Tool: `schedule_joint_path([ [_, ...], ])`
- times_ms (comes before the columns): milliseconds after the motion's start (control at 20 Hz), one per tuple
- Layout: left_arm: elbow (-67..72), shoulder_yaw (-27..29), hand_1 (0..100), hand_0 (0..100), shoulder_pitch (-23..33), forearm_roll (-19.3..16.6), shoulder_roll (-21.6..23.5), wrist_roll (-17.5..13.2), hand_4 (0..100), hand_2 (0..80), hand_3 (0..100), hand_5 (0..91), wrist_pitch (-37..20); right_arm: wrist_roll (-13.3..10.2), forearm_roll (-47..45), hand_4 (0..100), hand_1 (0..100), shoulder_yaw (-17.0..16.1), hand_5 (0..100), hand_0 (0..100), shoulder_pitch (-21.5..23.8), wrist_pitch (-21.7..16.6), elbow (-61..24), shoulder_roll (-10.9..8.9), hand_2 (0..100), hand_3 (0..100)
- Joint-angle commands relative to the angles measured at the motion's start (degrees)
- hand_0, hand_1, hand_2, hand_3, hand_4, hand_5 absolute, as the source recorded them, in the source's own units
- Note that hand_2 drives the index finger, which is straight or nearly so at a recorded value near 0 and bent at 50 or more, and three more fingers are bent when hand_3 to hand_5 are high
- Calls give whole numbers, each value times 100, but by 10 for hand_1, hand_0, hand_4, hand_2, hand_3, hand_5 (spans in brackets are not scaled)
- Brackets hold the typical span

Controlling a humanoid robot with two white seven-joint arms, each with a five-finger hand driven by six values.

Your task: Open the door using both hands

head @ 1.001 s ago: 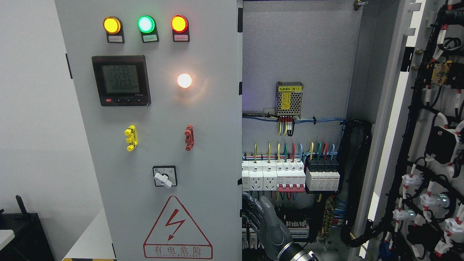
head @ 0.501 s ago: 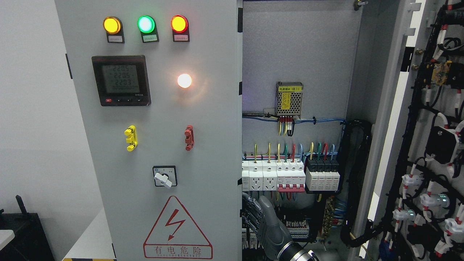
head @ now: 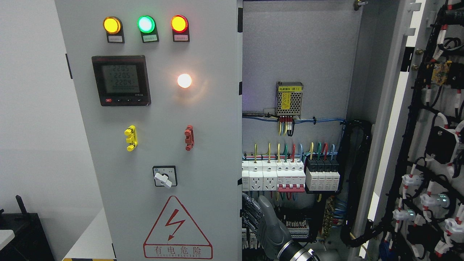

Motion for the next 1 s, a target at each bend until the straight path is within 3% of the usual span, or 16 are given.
schedule_joint_path([
  [0,3,0,0,0,26,0,3,4,43,0,0,0,4,86,-11,0,0,12,0,0,-15,8,-16,-7,0,0],
  [551,3,0,0,0,26,0,3,4,43,0,0,0,4,236,-63,0,0,12,0,0,-14,26,-25,-7,0,0],
  [651,3,0,0,0,26,0,3,4,43,0,0,0,4,385,-81,0,0,3,0,0,-14,35,-25,-7,0,0],
  [951,3,0,0,0,26,0,3,4,42,0,0,0,4,412,-90,0,0,3,0,0,-14,35,-25,-24,0,0],
])
